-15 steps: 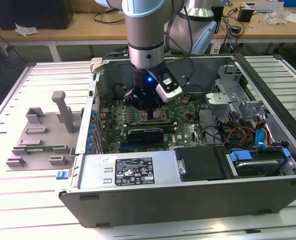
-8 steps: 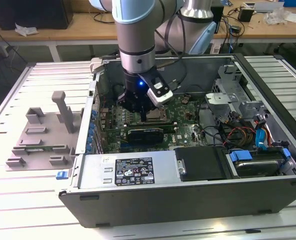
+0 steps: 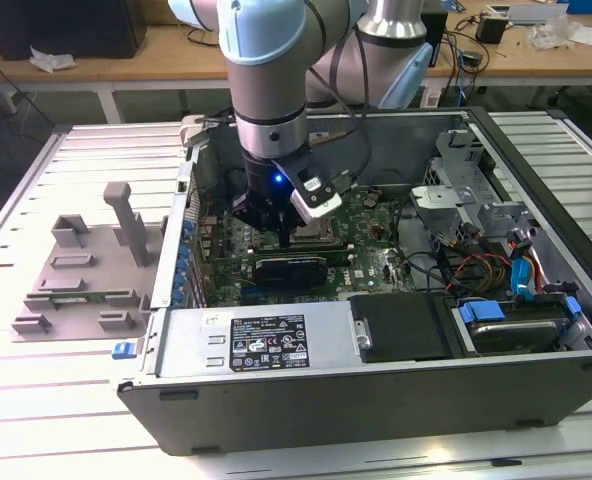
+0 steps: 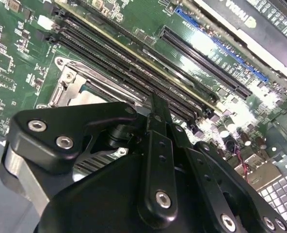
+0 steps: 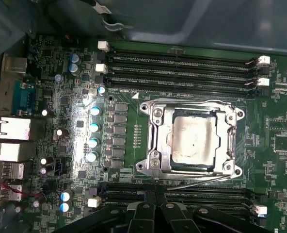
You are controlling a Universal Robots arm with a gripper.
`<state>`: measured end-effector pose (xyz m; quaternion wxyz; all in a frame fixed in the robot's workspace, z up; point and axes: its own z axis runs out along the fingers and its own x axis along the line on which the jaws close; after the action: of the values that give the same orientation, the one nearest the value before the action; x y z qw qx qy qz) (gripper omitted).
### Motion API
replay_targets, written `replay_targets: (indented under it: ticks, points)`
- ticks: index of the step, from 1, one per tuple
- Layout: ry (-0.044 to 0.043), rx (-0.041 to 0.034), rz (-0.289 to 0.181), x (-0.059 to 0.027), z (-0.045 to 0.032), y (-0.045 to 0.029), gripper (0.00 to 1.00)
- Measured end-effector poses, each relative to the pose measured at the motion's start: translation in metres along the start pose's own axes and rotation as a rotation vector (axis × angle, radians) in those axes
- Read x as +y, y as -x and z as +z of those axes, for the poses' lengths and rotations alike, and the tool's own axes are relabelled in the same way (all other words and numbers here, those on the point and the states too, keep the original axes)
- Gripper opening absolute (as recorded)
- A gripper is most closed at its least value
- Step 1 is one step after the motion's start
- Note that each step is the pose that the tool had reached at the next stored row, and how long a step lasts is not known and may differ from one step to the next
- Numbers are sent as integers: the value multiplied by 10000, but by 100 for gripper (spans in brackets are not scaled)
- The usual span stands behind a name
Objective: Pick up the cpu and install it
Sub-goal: 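Install the second cpu locking lever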
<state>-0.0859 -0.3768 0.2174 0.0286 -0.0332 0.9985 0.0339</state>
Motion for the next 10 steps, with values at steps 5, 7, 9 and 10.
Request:
replay_targets:
  ticks: [5,7,9,10]
  points:
    - [755,-56,41,-43,36,-28,11]
    - [822,-62,48,-50,52,-35,11]
    - [848,-64,59,-82,57,-39,11]
    - [847,-65,63,-104,56,-41,11]
